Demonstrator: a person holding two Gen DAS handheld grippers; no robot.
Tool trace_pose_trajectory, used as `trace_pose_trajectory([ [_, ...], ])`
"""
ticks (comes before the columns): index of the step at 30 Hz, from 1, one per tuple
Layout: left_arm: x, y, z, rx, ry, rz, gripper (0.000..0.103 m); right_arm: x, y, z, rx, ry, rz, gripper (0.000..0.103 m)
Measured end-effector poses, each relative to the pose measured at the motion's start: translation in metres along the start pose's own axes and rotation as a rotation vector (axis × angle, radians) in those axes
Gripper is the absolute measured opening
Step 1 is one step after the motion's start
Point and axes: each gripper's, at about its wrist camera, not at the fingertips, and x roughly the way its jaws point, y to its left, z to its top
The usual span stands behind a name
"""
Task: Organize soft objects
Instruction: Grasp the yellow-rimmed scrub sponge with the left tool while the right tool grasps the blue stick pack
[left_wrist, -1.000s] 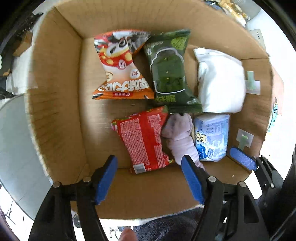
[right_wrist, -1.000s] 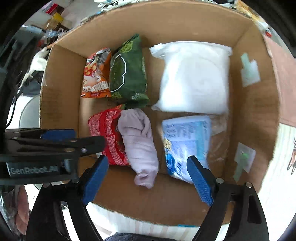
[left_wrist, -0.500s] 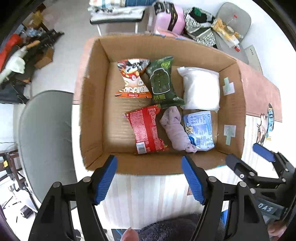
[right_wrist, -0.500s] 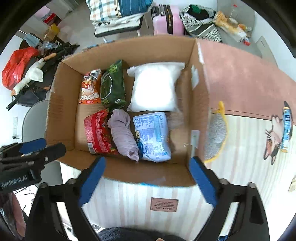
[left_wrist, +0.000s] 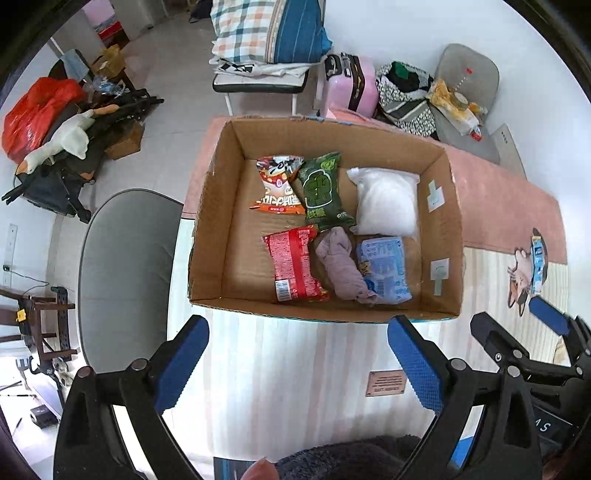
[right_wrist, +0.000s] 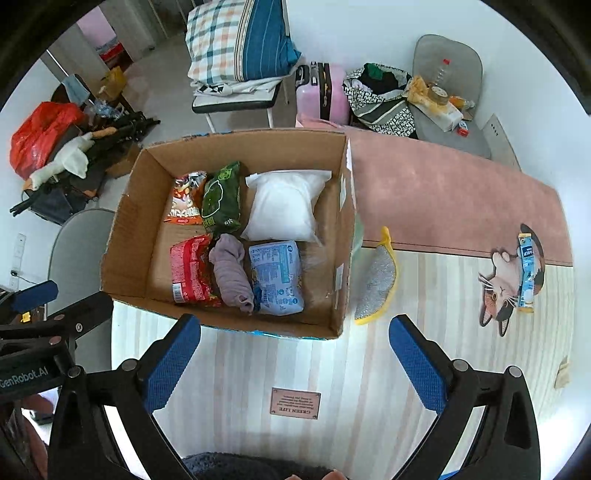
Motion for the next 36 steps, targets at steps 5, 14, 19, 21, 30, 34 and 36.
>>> trace_pose_trajectory([
  [5, -0.017, -0.043, 0.003, 0.062, -0.054, 0.056, 0.099, -0.015, -0.043, -0.005, 0.089, -0.009, 0.100, 0.103],
  [14, 0.025, -0.208, 0.044, 0.450, -0.035, 0.161, 0.099, -0.005, -0.198, -0.019, 0.338, 0.020, 0.041, 0.103],
  [19, 0.084, -0.282, 0.060, 0.639, 0.094, 0.181, 0.099, 0.019, -0.273, -0.028, 0.470, 0.062, 0.030, 0.103],
  [21, 0.107, -0.304, 0.061, 0.691, 0.137, 0.213, 0.099, 0.027, -0.297, -0.030, 0.510, 0.064, 0.029, 0.103],
  [30, 0.209, -0.350, 0.060, 0.735, 0.449, 0.214, 0.099, 0.052, -0.361, -0.031, 0.575, 0.085, 0.014, 0.103],
  [34, 0.240, -0.351, 0.057, 0.716, 0.533, 0.219, 0.099, 0.064, -0.388, -0.028, 0.601, 0.089, -0.003, 0.103],
  [36, 0.259, -0.349, 0.050, 0.700, 0.628, 0.206, 0.099, 0.071, -0.403, -0.024, 0.615, 0.097, -0.020, 0.103],
])
